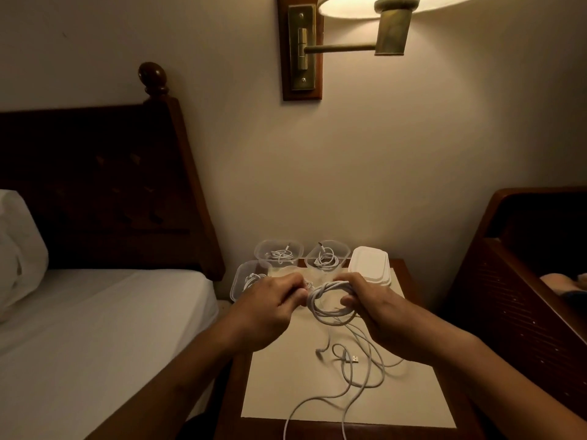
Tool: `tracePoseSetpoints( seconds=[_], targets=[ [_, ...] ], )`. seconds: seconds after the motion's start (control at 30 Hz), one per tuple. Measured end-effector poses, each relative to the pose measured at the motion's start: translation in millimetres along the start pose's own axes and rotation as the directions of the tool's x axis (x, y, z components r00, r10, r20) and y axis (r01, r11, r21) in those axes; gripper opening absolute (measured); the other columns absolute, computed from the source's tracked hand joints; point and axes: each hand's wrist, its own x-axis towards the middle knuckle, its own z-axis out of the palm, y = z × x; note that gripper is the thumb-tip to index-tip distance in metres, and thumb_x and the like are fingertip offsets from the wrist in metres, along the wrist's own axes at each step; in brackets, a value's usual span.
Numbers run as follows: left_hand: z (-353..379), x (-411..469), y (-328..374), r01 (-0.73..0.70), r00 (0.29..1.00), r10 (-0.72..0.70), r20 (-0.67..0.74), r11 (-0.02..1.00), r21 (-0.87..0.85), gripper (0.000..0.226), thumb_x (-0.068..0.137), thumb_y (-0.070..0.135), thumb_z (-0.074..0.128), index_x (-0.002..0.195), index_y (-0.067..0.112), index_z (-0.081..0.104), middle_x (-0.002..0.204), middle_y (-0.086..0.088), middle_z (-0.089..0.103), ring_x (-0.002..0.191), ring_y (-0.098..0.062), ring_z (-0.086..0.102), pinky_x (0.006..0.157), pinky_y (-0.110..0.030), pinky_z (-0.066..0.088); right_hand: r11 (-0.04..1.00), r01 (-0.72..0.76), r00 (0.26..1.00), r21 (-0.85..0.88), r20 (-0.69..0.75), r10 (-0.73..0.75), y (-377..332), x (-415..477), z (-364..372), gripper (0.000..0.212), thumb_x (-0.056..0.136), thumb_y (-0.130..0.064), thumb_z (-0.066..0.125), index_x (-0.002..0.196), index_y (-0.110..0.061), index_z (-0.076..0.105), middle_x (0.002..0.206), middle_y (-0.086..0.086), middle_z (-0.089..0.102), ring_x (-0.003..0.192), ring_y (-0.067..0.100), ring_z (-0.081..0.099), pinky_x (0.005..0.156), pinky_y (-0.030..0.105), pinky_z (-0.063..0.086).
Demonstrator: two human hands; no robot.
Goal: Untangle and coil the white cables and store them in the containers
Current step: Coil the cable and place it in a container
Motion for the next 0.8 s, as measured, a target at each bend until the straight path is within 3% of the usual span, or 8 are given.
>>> tracePoseSetpoints(
  seconds=[0.1, 0.17, 0.27, 0.33, 0.47, 0.57, 0.63, 0.8],
  targets=[
    [1.6, 0.6, -3.4, 0.008, 1.000, -0.007, -0.011, 0.998, 0.061, 0.019, 0.103, 0.038, 0.049, 0.095, 0.028, 0.064, 0.080, 0.011, 0.063, 0.073, -0.009, 0.055, 0.063, -0.035, 0.043, 0.999, -0.032, 0.998, -0.007, 0.054, 0.033, -3.2, -3.8, -1.2, 0.044, 0.106, -0.035, 0.039, 0.144, -0.044, 0.019, 0.129, -0.003, 0.059, 0.109, 0.012, 0.059, 0.093, 0.036, 0.055],
    [0.3, 0.8, -4.3, 0.010, 0.999, -0.006, -0.039, 0.992, 0.124, 0.017, 0.104, 0.035, 0.051, 0.097, 0.028, 0.064, 0.081, 0.011, 0.064, 0.072, -0.009, 0.055, 0.063, -0.032, 0.041, 0.999, -0.037, 0.999, 0.029, 0.030, 0.036, -4.7, -5.4, -2.9, 0.048, 0.105, -0.041, 0.033, 0.148, -0.046, 0.012, 0.120, -0.007, 0.060, 0.104, 0.013, 0.059, 0.092, 0.038, 0.054],
    [-2.0, 0.9, -4.5, 0.001, 0.997, 0.018, -0.080, 0.972, 0.235, 0.015, 0.103, 0.033, 0.052, 0.101, 0.028, 0.066, 0.084, 0.011, 0.064, 0.076, -0.008, 0.055, 0.074, -0.036, 0.048, 0.996, -0.049, 0.998, 0.077, 0.040, 0.047, -4.0, -4.5, -4.8, 0.056, 0.105, -0.038, 0.036, 0.152, -0.045, 0.006, 0.099, -0.020, 0.058, 0.092, 0.011, 0.060, 0.085, 0.029, 0.054],
    [-3.5, 1.4, -4.2, 0.003, 0.995, 0.025, -0.101, 0.963, 0.271, 0.014, 0.103, 0.032, 0.054, 0.103, 0.029, 0.067, 0.083, 0.013, 0.060, 0.076, -0.005, 0.052, 0.081, -0.037, 0.046, 0.995, -0.067, 0.997, 0.079, 0.047, 0.064, -1.3, -3.5, -7.5, 0.059, 0.105, -0.036, 0.039, 0.153, -0.043, 0.005, 0.096, -0.024, 0.055, 0.093, 0.008, 0.060, 0.081, 0.024, 0.053],
    [-5.3, 3.6, -3.1, 0.017, 0.986, 0.028, -0.164, 0.965, 0.262, 0.015, 0.101, 0.034, 0.054, 0.100, 0.030, 0.068, 0.084, 0.010, 0.067, 0.076, -0.006, 0.053, 0.075, -0.038, 0.046, 0.994, -0.079, 0.994, 0.071, 0.076, 0.074, -0.9, -2.9, -17.2, 0.060, 0.105, -0.035, 0.040, 0.154, -0.043, 0.006, 0.090, -0.030, 0.052, 0.089, -0.006, 0.056, 0.073, 0.014, 0.044],
    [-0.5, 6.0, -1.1, 0.027, 0.978, 0.018, -0.207, 0.977, 0.213, 0.016, 0.098, 0.038, 0.051, 0.094, 0.032, 0.065, 0.082, 0.010, 0.068, 0.075, -0.009, 0.057, 0.070, -0.038, 0.048, 0.985, -0.105, 0.993, 0.137, 0.066, 0.097, -3.8, -0.5, -20.6, 0.061, 0.105, -0.039, 0.038, 0.156, -0.041, 0.004, 0.089, -0.023, 0.057, 0.086, 0.003, 0.059, 0.080, 0.019, 0.046],
    [1.1, 8.4, -1.4, 0.038, 0.976, 0.008, -0.216, 0.977, 0.208, 0.012, 0.100, 0.035, 0.053, 0.090, 0.036, 0.060, 0.079, 0.010, 0.067, 0.073, -0.009, 0.057, 0.066, -0.034, 0.045, 0.972, -0.126, 0.991, 0.197, 0.057, 0.117, -3.9, 0.0, -17.8, 0.062, 0.105, -0.041, 0.037, 0.157, -0.040, 0.004, 0.093, -0.021, 0.058, 0.091, 0.008, 0.058, 0.091, 0.029, 0.046],
    [-2.9, 10.0, -3.9, 0.044, 0.980, -0.005, -0.200, 0.981, 0.187, 0.014, 0.097, 0.037, 0.055, 0.092, 0.032, 0.066, 0.081, 0.010, 0.070, 0.075, -0.009, 0.060, 0.070, -0.037, 0.049, 0.991, -0.104, 0.993, 0.082, 0.060, 0.099, -0.9, -8.9, -19.1, 0.054, 0.106, -0.036, 0.038, 0.150, -0.049, 0.010, 0.093, -0.009, 0.061, 0.088, 0.018, 0.051, 0.076, 0.016, 0.041]
  ],
)
